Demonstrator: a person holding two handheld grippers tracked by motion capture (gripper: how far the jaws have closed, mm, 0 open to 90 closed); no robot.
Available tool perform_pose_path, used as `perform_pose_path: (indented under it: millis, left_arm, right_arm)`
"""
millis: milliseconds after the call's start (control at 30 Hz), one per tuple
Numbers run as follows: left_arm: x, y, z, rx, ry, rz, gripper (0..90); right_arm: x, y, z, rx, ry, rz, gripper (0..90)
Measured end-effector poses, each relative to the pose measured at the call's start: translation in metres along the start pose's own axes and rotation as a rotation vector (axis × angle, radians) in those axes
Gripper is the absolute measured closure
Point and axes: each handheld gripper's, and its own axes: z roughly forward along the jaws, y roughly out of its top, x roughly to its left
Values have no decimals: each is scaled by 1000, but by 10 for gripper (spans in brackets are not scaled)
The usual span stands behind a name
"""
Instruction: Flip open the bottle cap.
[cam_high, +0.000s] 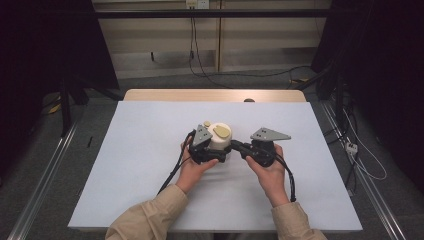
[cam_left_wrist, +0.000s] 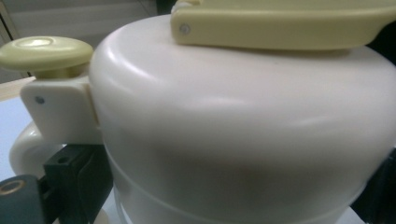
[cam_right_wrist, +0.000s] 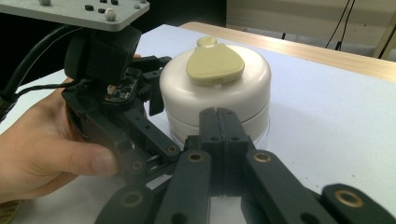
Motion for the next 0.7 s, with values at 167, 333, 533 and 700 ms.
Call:
perform_pose_path:
  millis: [167, 333, 533, 700]
  left_arm:
    - [0, 0, 0, 0, 0, -1, 50]
    - [0, 0, 0, 2, -1, 2, 50]
    - [0, 0, 0, 2, 0, 2, 50]
    - [0, 0, 0, 2, 0, 2, 50]
  right_arm:
    - [1, 4, 2, -2, -6, -7, 900]
    - [2, 9, 4, -4, -13, -8, 900]
    - [5, 12, 8, 6, -22, -21, 900]
    - [6, 13, 10, 11, -20, -24, 900]
